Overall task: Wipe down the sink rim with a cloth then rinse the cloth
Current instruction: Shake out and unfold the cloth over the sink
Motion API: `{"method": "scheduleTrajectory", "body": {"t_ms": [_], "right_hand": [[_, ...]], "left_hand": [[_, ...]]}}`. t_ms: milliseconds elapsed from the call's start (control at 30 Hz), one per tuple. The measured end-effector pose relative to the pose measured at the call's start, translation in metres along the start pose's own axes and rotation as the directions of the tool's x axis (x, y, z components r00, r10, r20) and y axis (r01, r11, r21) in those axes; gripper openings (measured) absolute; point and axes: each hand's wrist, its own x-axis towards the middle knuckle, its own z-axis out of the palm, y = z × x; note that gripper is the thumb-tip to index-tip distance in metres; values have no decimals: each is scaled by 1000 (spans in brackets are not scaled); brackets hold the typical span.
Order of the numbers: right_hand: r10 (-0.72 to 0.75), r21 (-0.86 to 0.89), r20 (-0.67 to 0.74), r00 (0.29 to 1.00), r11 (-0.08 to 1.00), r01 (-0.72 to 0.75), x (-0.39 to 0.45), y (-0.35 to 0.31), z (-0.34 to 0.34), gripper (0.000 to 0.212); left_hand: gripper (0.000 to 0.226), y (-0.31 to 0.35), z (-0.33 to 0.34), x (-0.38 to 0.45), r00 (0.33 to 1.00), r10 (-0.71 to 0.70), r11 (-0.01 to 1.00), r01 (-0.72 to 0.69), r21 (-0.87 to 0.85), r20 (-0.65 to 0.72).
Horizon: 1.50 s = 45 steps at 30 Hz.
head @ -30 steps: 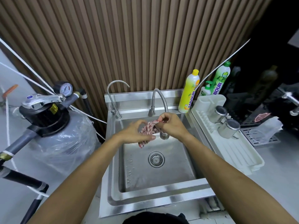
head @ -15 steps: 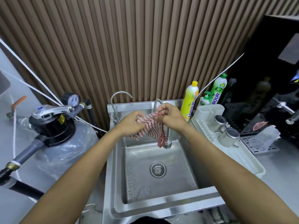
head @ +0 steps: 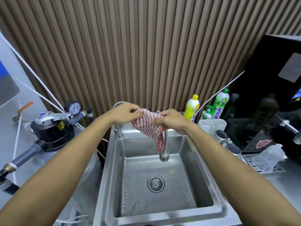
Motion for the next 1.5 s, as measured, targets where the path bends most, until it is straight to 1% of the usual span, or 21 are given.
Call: {"method": "scheduleTrajectory", "body": {"t_ms": [33,100,200,300,367,467,533,633,767,900,933,1000,1067,1100,1200,1267,1333,1433,1467,1500], "right_hand": [[-20,41,-29,999,999,21,1,-3,-5,11],[-102,46,-111,989,993,108,4,-10,-17,16],[-222,38,-196,955,972,233,5,-25,-30,8],[-261,39,-224,939,960,276,5,-40,-41,7],[-259,51,-237,936,959,279,5,-47,-47,7],[-245,74,-240,939,960,269,6,-51,-53,6],[-244,97,-236,941,957,272,7,-52,-56,13],[-261,126,-225,939,947,294,8,-55,-60,26],[-256,90,-271,928,953,290,9,-55,-63,18],[-217,125,-364,906,952,278,9,-51,-67,9],[-203,140,-388,899,951,275,9,-50,-69,8],[-185,161,-412,892,949,272,9,-46,-72,7],[-205,145,-398,894,949,282,8,-44,-73,8],[-230,113,-383,895,949,293,8,-45,-72,9],[-297,16,-333,895,947,320,10,-46,-65,8],[-303,27,-306,903,945,326,12,-48,-60,10],[-301,52,-235,924,946,321,12,-51,-57,15],[-306,31,-37,951,951,307,9,-62,-49,21],[-315,17,0,949,949,315,9,-66,-46,20],[-331,0,-2,944,944,331,9,-68,-44,19]], "left_hand": [[20,1,-6,0,1000,-7,1000,7,5,-5],[24,3,-19,2,1000,-25,999,25,-28,-14],[36,11,-36,3,997,-43,996,37,-87,-60],[32,19,-52,5,997,-41,997,36,-66,-66],[27,25,-60,4,998,-35,999,33,-39,-52],[22,33,-66,6,996,-17,997,10,-80,-87],[19,40,-68,7,994,4,998,-11,-62,-113],[17,48,-71,10,993,-16,999,20,29,-121],[22,47,-77,12,992,-35,999,39,33,-123],[15,37,-86,8,993,-71,988,83,127,-91],[14,33,-88,6,990,-86,985,101,141,-112],[19,25,-90,3,971,-103,984,131,123,-214],[25,21,-89,3,942,-118,988,142,56,-314],[26,22,-89,3,935,-123,990,140,27,-332],[25,29,-86,7,943,-113,992,123,15,-314],[24,33,-82,12,943,-99,994,105,1,-317],[24,39,-76,16,942,-103,994,90,-58,-319],[23,58,-65,21,962,-62,994,35,-106,-266],[27,68,-62,22,974,-48,992,21,-124,-220],[37,76,-58,21,987,-48,985,21,-171,-155]]}}
